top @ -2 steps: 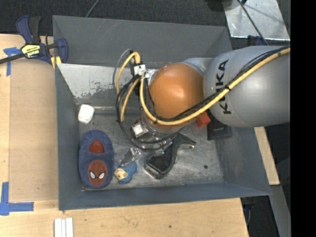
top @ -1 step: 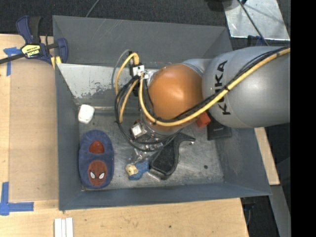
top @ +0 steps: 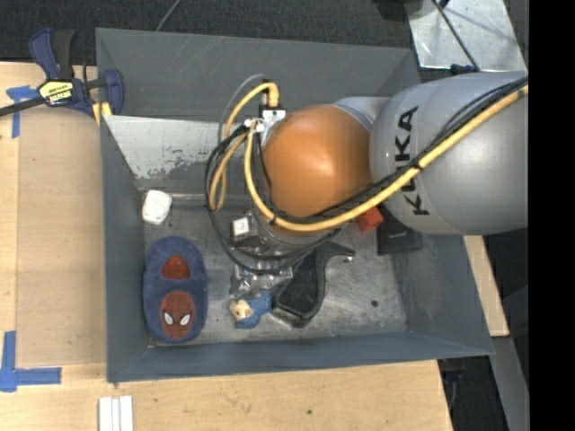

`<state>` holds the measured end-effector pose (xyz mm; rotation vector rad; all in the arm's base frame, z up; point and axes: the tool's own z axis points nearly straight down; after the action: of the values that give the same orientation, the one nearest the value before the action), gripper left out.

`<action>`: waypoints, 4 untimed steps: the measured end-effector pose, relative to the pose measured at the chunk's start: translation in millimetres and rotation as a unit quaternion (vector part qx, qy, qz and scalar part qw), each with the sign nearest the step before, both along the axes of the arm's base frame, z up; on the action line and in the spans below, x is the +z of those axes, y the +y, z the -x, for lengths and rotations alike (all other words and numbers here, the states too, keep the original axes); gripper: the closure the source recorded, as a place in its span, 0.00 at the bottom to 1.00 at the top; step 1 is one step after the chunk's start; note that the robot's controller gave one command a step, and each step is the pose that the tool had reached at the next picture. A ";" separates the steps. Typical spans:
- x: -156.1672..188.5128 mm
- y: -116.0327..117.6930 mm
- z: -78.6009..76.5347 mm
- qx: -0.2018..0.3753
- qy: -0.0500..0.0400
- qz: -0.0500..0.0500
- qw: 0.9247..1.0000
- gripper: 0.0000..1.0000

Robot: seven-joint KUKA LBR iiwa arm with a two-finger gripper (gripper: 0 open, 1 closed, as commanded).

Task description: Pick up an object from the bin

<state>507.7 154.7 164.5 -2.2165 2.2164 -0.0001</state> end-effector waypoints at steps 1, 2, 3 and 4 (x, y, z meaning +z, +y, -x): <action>-21.3 11.6 20.9 -0.107 0.003 0.002 0.994 1.00; -39.4 -20.9 9.6 -0.132 0.003 0.002 0.991 1.00; -33.3 -45.0 16.4 -0.356 0.003 0.001 0.934 1.00; -33.5 -44.2 16.5 -0.354 0.003 0.001 0.935 0.00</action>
Offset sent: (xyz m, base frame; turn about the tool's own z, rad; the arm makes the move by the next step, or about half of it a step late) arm -0.0209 0.0115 -0.0207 0.2144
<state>491.2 110.5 131.0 -1.2899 2.8630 0.0002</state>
